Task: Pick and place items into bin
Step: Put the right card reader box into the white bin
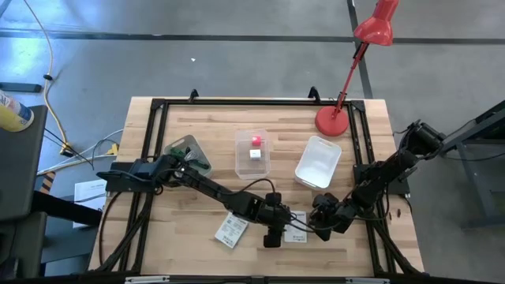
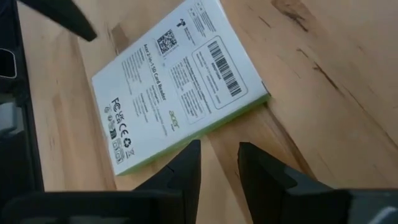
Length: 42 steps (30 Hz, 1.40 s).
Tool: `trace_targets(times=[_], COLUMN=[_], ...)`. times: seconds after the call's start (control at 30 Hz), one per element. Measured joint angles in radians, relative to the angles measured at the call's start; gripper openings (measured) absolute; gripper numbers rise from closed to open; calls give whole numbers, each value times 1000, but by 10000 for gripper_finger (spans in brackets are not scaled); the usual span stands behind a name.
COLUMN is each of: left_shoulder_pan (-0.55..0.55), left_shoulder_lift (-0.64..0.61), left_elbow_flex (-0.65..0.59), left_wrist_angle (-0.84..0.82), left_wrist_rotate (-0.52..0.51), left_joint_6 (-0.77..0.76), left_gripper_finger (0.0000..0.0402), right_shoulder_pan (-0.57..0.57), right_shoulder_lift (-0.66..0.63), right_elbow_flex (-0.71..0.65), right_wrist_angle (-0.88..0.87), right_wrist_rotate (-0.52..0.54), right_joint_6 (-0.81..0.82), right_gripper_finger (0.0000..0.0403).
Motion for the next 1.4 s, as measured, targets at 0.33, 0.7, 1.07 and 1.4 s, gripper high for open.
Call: trace_targets(times=[0.33,0.7,1.07,1.4], left_shoulder_pan=[-29,-26,-26,-33], left_shoulder_lift=[-1,48,61,68], left_elbow_flex=[1,-1,2,3], left_wrist_angle=[43,82,96,80], left_wrist_rotate=[-60,-46,-27,-31], left_joint_6=[-14,-19,-15,-2], left_gripper_finger=[232,232,232,232], right_shoulder_pan=[0,0,36,44], right_shoulder_lift=[0,0,0,0], right_elbow_flex=[0,0,1,1], right_wrist_angle=[-8,0,23,105], right_wrist_rotate=[11,18,25,61], right_joint_6=[26,46,179,221], right_gripper_finger=[99,120,157,185])
